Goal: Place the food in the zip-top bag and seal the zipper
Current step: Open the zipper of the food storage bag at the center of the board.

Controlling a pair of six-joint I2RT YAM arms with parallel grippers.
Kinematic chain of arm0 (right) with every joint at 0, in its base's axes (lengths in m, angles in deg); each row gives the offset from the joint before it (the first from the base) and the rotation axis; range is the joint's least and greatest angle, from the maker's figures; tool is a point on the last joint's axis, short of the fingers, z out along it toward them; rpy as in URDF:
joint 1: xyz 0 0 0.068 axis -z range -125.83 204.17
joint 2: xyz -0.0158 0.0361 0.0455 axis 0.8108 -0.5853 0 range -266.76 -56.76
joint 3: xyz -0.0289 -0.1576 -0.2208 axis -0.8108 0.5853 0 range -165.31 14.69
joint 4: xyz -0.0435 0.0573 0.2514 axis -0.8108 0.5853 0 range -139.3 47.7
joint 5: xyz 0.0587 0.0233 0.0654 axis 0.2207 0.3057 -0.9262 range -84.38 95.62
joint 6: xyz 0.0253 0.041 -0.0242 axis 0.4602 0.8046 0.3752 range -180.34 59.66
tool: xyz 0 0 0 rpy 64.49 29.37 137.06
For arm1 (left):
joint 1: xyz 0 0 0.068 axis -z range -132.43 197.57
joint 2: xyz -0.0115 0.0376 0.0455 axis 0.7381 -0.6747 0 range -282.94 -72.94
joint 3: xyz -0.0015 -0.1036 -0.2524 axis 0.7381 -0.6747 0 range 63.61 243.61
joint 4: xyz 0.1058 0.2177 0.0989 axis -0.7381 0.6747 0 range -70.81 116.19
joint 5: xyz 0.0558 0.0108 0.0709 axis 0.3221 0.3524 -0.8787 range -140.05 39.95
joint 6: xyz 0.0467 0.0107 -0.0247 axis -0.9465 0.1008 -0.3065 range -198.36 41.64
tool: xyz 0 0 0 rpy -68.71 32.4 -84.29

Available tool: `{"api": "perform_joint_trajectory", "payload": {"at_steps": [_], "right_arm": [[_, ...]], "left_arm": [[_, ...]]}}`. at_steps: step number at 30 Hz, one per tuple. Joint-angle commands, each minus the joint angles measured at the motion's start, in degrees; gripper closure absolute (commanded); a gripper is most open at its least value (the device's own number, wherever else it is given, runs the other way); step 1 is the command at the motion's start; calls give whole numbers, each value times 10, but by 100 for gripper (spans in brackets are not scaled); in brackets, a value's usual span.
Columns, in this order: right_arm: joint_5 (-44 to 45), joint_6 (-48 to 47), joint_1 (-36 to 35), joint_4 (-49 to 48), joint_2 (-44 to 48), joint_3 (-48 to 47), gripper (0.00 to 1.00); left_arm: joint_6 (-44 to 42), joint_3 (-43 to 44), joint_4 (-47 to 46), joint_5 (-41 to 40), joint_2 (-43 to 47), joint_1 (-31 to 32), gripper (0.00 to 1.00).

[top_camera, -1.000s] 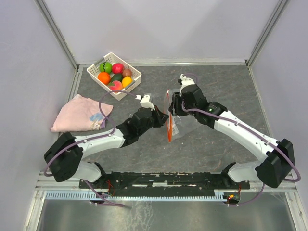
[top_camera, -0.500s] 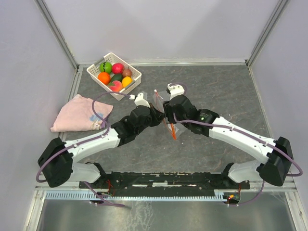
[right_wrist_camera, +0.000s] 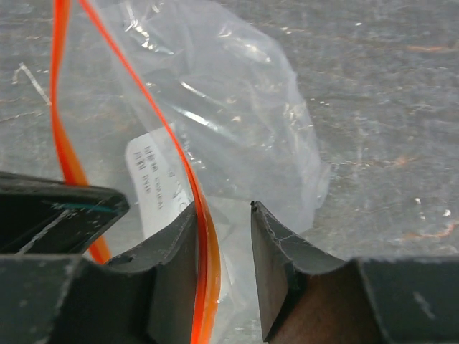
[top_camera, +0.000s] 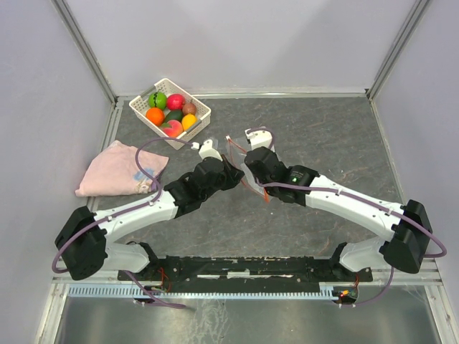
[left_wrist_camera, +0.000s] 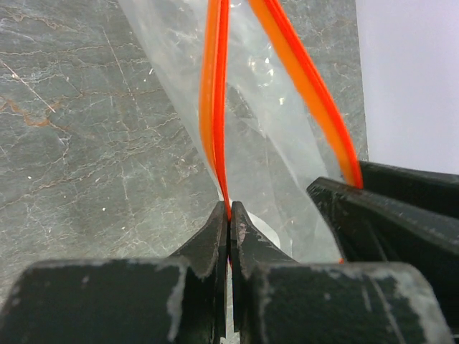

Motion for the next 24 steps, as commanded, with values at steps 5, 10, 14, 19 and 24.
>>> {"api": "perform_joint_trajectory", "payload": {"at_steps": [5, 10, 14, 19, 24], "right_arm": [[84, -54, -1, -37, 11, -8, 63], [62, -79, 0, -61, -2, -13, 63], [45, -92, 0, -63, -16, -26, 60], [17, -110, 0, -61, -25, -33, 59], [48, -122, 0, -58, -20, -32, 79]], "left_arm": [[3, 26, 9, 14, 24, 3, 97], [-9, 32, 15, 29, 24, 3, 97], [-15, 38, 21, 35, 24, 3, 97], [-21, 43, 33, 35, 28, 3, 97], [-27, 45, 42, 33, 33, 3, 97]]}}
